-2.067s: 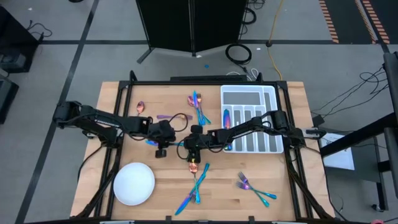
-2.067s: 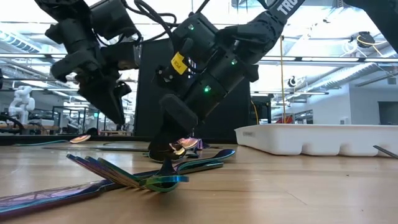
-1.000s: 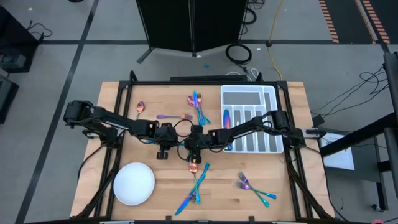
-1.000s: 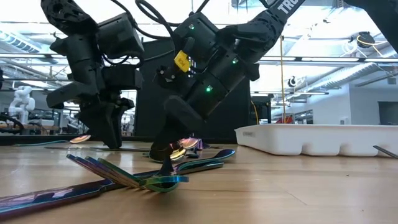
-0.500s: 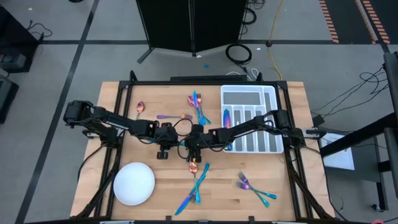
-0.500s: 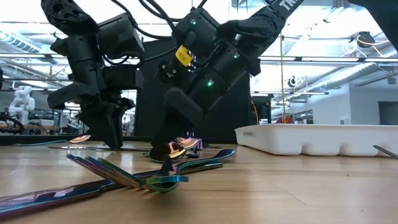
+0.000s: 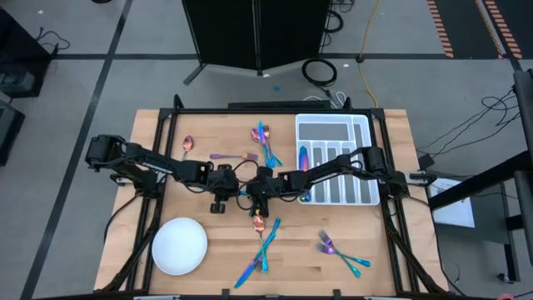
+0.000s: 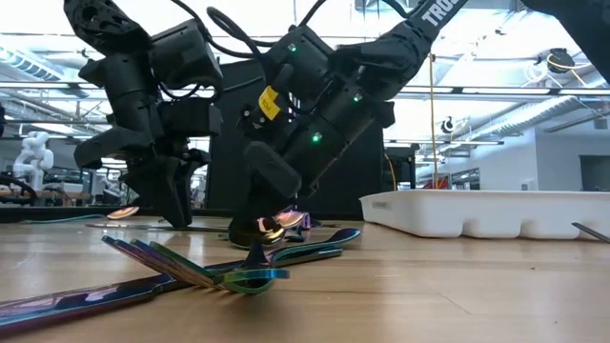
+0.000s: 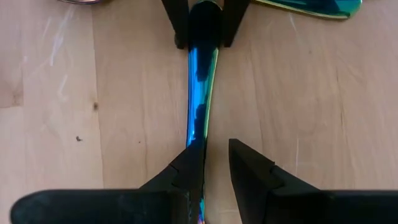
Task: Sort silverware
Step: Put the blue knife into the utensil organizer
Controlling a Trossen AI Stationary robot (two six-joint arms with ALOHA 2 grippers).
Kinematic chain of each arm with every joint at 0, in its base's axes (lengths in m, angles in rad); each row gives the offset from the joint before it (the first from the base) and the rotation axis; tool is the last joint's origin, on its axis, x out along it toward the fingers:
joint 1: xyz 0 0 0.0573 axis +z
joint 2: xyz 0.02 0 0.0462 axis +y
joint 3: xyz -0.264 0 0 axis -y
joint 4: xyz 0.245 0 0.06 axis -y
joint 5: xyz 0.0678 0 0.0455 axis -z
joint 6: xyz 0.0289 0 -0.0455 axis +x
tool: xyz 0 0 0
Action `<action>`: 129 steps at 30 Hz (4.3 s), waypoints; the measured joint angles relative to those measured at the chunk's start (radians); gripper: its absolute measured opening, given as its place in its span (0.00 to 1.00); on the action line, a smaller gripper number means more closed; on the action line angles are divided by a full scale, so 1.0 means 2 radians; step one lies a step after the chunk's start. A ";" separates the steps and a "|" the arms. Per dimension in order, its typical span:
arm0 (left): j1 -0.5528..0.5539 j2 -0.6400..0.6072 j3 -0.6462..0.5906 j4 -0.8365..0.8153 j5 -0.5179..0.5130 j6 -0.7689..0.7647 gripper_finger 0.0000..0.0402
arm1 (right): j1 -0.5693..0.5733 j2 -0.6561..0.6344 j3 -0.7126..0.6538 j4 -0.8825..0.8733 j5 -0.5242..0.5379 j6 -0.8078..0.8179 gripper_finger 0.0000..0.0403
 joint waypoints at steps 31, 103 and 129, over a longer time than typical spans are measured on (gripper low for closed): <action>0.000 -0.027 0.001 -0.011 -0.063 0.013 0.20 | 0.006 -0.010 -0.003 0.018 0.007 -0.024 0.20; 0.060 -0.028 0.002 -0.048 0.007 -0.035 0.20 | -0.073 -0.027 -0.073 0.102 -0.137 -0.120 0.29; 0.089 -0.047 0.002 -0.011 0.078 -0.040 0.20 | -0.043 -0.026 -0.072 0.077 -0.039 -0.136 0.18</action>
